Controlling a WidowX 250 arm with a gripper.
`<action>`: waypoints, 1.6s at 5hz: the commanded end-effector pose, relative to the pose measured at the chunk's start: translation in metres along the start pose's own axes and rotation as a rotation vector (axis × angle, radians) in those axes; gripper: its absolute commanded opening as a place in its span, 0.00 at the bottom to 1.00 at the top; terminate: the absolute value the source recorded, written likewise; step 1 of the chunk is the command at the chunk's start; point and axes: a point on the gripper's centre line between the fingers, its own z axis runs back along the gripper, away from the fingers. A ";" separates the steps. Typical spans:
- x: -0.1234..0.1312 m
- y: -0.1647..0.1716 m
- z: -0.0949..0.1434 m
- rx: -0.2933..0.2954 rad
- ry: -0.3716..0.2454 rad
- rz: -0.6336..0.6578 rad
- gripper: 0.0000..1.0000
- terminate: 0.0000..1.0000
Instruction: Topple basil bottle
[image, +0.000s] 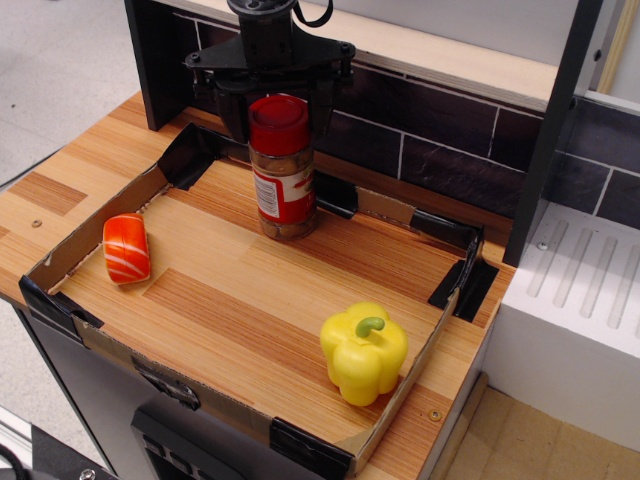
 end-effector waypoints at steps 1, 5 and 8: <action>0.017 0.006 0.038 -0.130 -0.127 -0.023 0.00 0.00; 0.004 0.025 0.026 -0.311 -0.379 -0.198 0.00 0.00; -0.047 0.039 0.007 -0.117 -0.276 -0.200 0.00 0.00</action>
